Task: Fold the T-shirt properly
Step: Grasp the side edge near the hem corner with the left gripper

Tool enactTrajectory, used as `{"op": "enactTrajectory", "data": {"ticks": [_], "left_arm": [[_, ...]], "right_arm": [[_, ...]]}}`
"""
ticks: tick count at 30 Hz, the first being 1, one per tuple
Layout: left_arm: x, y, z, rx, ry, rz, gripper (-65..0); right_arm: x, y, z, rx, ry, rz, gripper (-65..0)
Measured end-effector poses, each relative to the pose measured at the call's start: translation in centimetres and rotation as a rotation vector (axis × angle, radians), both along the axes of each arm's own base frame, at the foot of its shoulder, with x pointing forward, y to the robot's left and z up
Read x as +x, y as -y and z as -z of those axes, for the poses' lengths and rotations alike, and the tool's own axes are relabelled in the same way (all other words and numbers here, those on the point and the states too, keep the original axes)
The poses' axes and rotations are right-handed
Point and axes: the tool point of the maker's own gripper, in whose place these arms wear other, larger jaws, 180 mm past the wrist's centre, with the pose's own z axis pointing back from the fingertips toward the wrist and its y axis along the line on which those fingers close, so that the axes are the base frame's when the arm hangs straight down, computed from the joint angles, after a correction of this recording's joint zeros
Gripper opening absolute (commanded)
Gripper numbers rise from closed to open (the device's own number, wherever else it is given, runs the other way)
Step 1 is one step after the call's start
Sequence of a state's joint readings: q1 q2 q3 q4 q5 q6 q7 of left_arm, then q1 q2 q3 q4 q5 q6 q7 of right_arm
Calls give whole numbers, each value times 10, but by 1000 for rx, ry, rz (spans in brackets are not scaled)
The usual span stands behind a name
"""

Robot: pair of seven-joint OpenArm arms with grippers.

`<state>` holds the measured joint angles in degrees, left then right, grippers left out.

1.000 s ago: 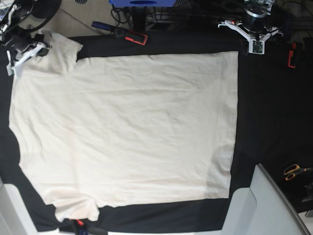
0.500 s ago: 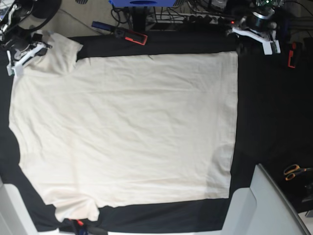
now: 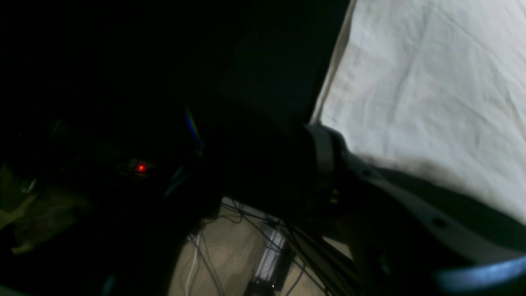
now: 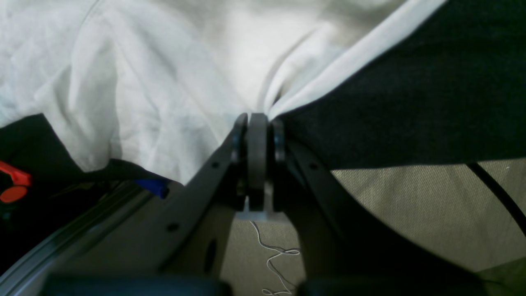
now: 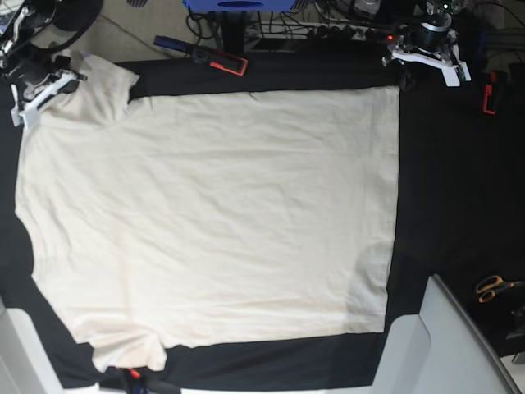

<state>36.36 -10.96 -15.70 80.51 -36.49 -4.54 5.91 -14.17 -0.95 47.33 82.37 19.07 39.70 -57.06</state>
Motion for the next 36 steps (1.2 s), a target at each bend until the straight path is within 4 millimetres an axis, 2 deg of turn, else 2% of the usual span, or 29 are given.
{"op": "enactTrajectory", "data": {"ticks": [5, 15, 20, 26, 32, 36], "left_arm": [[2, 19, -2, -51, 16, 31, -377], [11, 22, -2, -61, 33, 22, -377], [27, 21, -2, -64, 60, 18, -377], [31, 17, 2, -66, 78, -2, -380], [36, 41, 4, -86, 88, 60, -382], [37, 47, 5, -96, 91, 70, -385]], "right_arm": [[0, 0, 0, 0, 0, 0, -645], [0, 0, 0, 0, 0, 0, -645], [0, 0, 0, 0, 0, 0, -645], [0, 0, 0, 0, 0, 0, -645], [0, 0, 0, 0, 0, -2, -645], [0, -1, 0, 1, 0, -2, -645]]}}
